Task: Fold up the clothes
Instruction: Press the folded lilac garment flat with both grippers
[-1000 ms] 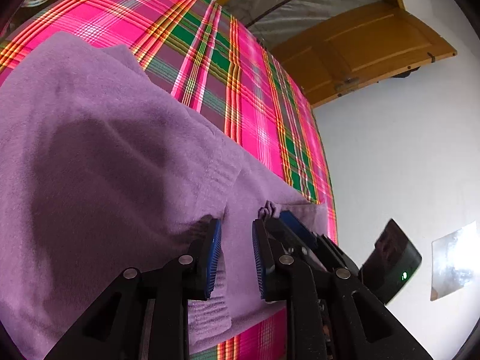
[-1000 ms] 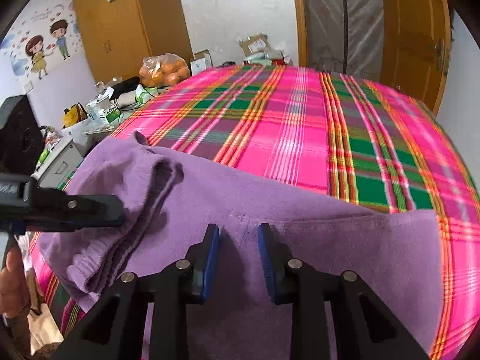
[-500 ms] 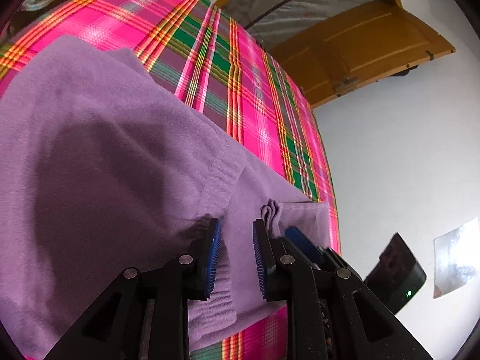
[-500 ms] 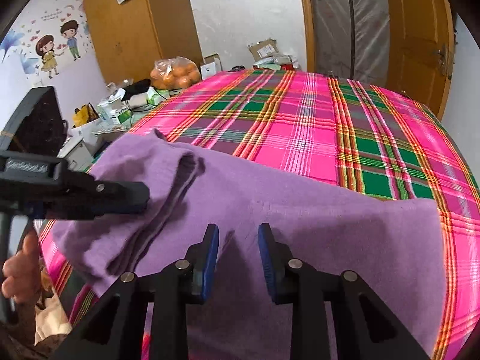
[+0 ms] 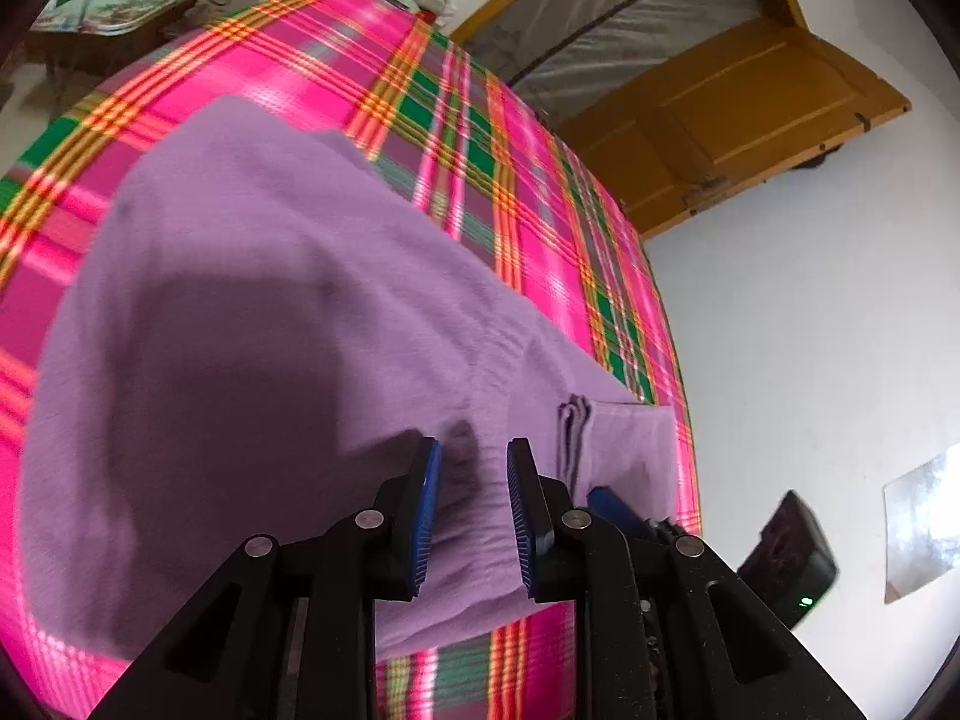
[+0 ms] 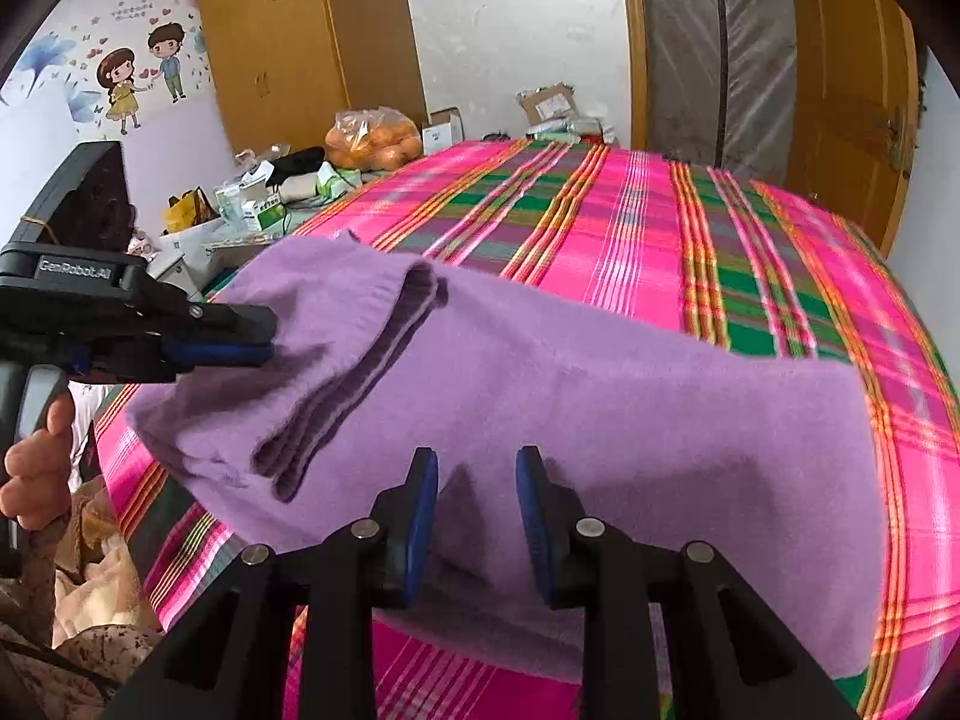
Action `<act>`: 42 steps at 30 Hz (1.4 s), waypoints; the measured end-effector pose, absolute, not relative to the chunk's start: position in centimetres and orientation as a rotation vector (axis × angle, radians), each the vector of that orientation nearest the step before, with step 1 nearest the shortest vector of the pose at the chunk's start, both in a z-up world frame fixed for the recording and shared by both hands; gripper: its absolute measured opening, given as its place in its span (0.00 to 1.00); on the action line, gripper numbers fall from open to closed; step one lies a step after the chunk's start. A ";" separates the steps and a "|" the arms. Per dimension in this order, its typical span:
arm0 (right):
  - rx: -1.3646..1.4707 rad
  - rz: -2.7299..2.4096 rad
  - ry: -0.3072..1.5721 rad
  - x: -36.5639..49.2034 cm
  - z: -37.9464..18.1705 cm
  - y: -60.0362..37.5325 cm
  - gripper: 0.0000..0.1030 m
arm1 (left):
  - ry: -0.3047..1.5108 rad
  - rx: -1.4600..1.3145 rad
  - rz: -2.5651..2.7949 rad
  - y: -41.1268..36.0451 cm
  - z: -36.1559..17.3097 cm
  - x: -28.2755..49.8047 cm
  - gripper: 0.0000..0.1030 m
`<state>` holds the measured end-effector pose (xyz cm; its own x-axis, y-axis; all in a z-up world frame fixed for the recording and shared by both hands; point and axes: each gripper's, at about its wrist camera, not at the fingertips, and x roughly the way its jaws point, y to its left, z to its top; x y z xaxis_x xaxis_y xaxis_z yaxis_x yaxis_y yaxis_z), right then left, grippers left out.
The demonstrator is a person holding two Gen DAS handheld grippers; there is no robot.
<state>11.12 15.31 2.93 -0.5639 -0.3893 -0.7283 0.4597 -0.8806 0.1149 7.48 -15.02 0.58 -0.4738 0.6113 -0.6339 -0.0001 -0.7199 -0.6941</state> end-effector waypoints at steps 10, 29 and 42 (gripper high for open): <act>0.971 -2.387 0.161 12.3 5.2 12.6 0.28 | -1.009 -1.337 2.329 -20.0 0.0 11.0 0.23; 0.922 -2.207 0.344 13.6 4.8 4.7 0.28 | -1.175 -1.373 2.309 -24.9 -2.2 15.6 0.23; 0.830 -2.028 0.430 15.9 3.9 -2.2 0.30 | -1.307 -1.304 2.382 -28.8 -1.8 17.8 0.23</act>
